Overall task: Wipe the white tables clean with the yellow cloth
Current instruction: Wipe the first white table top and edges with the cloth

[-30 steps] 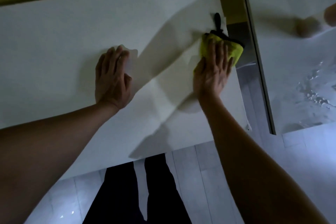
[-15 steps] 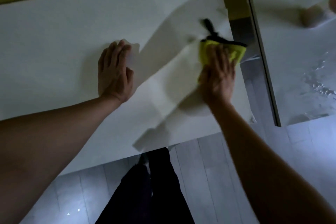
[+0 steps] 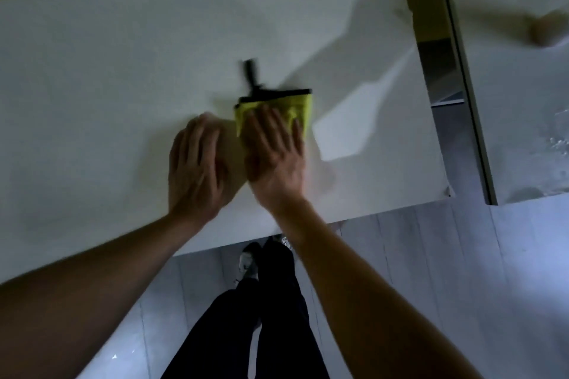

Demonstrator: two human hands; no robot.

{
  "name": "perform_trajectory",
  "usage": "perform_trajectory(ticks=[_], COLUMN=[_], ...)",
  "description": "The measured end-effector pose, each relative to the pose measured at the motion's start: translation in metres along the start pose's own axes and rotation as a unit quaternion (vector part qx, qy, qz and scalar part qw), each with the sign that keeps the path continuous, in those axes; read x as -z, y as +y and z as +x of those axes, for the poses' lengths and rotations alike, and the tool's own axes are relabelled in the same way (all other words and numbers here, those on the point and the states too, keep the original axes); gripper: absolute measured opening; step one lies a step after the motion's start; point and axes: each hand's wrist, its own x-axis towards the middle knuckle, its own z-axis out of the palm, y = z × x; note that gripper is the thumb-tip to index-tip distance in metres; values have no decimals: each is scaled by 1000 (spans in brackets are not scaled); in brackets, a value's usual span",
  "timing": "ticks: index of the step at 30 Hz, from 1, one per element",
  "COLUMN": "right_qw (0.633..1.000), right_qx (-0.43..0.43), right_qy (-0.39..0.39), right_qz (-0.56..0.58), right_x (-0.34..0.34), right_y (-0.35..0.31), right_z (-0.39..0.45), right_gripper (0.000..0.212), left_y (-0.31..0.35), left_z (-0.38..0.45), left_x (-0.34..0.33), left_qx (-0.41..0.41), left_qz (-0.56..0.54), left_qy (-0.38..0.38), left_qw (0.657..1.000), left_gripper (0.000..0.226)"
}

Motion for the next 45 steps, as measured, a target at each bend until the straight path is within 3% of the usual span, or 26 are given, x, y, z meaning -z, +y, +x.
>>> perform_trajectory(ticks=[4, 6, 11, 14, 17, 24, 30, 38, 42, 45], right_qw=[995, 995, 985, 973, 967, 997, 999, 976, 953, 959], right_qx=[97, 92, -161, -216, -239, -56, 31, -200, -285, -264], right_qy=[-38, -34, 10, 25, 44, -18, -28, 52, 74, 81], right_qz=[3, -30, -63, -71, -71, -47, -22, -67, -68, -69], right_x=[6, 21, 76, 80, 65, -4, 7, 95, 99, 80], right_y=[13, 43, 132, 140, 104, -31, 4, 167, 166, 130], right_z=[-5, -5, -7, -6, -16, -87, -98, -108, -100, -102], right_gripper=[50, 51, 56, 54, 55, 57, 55, 56, 61, 55], left_y=[8, 8, 9, 7, 7, 4, 2, -1, -1, 0], left_z=[-34, -34, -35, -35, -36, -38, -39, -39, -39, -38], left_x=[-1, -1, -4, -5, -5, -10, -13, -18, -20, -19], left_qx=[45, 51, 64, 58, 53, 47, 32, 25, 39, 49], left_qz=[23, 27, 33, 37, 28, 22, 31, 32, 39, 42], left_qy=[-18, -32, -37, -32, -26, -10, 3, 24, 30, 29], left_qw=[999, 998, 997, 997, 998, 999, 999, 999, 998, 998], left_gripper=[65, 66, 67, 68, 68, 61, 62, 64, 66, 67])
